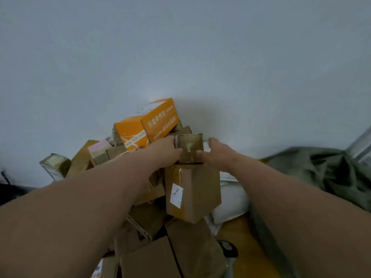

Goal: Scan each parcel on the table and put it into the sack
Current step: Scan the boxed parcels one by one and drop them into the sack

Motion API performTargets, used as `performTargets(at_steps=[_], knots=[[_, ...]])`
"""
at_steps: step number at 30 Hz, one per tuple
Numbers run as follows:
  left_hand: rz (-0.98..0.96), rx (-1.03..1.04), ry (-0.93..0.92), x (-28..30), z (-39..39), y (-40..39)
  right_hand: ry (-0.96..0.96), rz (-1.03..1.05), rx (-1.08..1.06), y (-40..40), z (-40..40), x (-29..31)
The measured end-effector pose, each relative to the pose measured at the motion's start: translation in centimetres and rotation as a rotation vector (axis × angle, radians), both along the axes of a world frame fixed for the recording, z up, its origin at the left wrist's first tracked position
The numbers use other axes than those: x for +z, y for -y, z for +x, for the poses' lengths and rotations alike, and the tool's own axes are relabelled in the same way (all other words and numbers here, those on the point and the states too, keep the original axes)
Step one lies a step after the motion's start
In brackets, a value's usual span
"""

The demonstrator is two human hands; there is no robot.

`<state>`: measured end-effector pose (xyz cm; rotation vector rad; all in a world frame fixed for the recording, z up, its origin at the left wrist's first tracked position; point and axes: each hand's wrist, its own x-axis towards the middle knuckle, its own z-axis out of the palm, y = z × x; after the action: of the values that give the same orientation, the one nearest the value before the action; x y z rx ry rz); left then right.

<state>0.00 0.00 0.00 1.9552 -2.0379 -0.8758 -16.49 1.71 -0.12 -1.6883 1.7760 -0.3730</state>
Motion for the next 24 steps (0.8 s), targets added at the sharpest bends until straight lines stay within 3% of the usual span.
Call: performTargets(at_steps=[8,12,17,24], knots=[[0.160,0.054,-0.177,-1.2,-0.9,1.7,0.082,0.070,-0.059,2.4,1.1,-1.9],[0.131,0.089,-0.281,-0.6,-1.4,1.4,0.268,0.059,-0.148,2.2,0.4,-1.5],[0.042,0.083,-0.436,0.9,-2.5,-0.8,0.640,0.078,-0.302,0.7,-1.7,0.3],[-0.024,0.199,-0.658,3.0,-5.1,-5.8,0.833,0.073,-0.425,-3.4,-4.7,1.8]])
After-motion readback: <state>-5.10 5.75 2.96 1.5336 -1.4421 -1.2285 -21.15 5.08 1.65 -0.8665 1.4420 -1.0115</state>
